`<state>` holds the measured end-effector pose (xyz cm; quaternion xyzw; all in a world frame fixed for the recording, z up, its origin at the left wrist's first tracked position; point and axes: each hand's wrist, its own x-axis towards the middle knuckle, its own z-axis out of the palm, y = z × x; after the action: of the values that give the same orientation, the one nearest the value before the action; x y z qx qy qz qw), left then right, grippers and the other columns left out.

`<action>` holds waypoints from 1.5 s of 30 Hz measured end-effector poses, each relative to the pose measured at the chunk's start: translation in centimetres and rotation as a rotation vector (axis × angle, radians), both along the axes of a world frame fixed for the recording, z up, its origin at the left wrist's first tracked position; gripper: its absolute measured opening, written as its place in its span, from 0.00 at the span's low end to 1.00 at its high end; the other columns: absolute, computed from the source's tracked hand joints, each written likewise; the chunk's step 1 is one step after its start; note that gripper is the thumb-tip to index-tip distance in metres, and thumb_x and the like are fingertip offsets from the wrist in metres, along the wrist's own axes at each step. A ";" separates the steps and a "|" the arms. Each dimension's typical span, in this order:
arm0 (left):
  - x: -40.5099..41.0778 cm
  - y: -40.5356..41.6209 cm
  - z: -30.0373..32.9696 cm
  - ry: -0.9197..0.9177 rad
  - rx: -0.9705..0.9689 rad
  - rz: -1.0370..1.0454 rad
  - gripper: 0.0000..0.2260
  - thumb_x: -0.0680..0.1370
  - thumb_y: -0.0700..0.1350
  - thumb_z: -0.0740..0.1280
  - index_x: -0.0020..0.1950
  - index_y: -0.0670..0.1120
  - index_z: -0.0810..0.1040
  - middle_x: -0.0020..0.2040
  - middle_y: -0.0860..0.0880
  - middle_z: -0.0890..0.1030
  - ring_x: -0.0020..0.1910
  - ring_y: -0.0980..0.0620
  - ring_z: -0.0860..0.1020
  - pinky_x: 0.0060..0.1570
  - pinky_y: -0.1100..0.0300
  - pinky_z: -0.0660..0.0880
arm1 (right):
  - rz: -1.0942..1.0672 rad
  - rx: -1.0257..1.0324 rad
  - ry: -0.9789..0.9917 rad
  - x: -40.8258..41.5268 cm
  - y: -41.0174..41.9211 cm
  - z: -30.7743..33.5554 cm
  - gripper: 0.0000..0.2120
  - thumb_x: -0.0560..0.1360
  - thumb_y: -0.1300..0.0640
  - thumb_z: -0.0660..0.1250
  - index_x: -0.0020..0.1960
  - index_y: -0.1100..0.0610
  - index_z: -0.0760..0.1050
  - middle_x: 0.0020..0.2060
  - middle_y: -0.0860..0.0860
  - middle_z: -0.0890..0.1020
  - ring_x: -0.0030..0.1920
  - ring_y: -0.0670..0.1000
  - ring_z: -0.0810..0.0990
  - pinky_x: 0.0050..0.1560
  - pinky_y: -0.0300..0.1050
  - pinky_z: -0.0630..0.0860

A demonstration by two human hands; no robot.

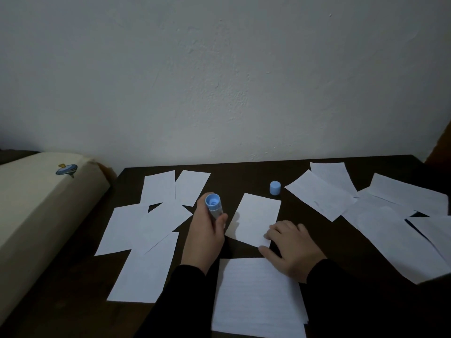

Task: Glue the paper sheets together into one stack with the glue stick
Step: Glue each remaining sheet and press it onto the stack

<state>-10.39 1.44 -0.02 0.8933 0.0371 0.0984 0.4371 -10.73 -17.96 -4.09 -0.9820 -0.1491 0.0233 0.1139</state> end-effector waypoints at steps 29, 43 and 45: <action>0.5 -2.9 -0.7 0.076 -0.067 -0.116 0.26 0.79 0.50 0.65 0.73 0.56 0.57 0.66 0.54 0.72 0.62 0.54 0.73 0.63 0.56 0.72 | -0.103 0.025 0.045 1.2 -2.1 1.7 0.20 0.80 0.45 0.56 0.71 0.46 0.67 0.57 0.45 0.73 0.59 0.46 0.71 0.63 0.45 0.66; 0.0 -4.8 -0.9 0.260 -0.416 -0.136 0.30 0.77 0.39 0.67 0.66 0.60 0.52 0.58 0.53 0.71 0.56 0.52 0.76 0.55 0.57 0.78 | -0.042 0.087 0.133 1.3 -3.0 1.5 0.13 0.80 0.48 0.59 0.62 0.47 0.74 0.72 0.42 0.65 0.75 0.46 0.54 0.73 0.53 0.55; -0.2 -5.1 -0.9 0.244 -0.320 -0.186 0.29 0.77 0.40 0.67 0.67 0.60 0.54 0.57 0.55 0.71 0.54 0.56 0.75 0.55 0.59 0.77 | -0.034 0.107 0.142 1.1 -3.0 1.1 0.16 0.79 0.48 0.60 0.66 0.45 0.70 0.72 0.41 0.65 0.75 0.45 0.55 0.73 0.52 0.54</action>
<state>-10.58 -3.63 -0.95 0.8173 0.0222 -0.0585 0.5728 -9.62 -20.99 -2.94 -0.9727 -0.1248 0.0826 0.1771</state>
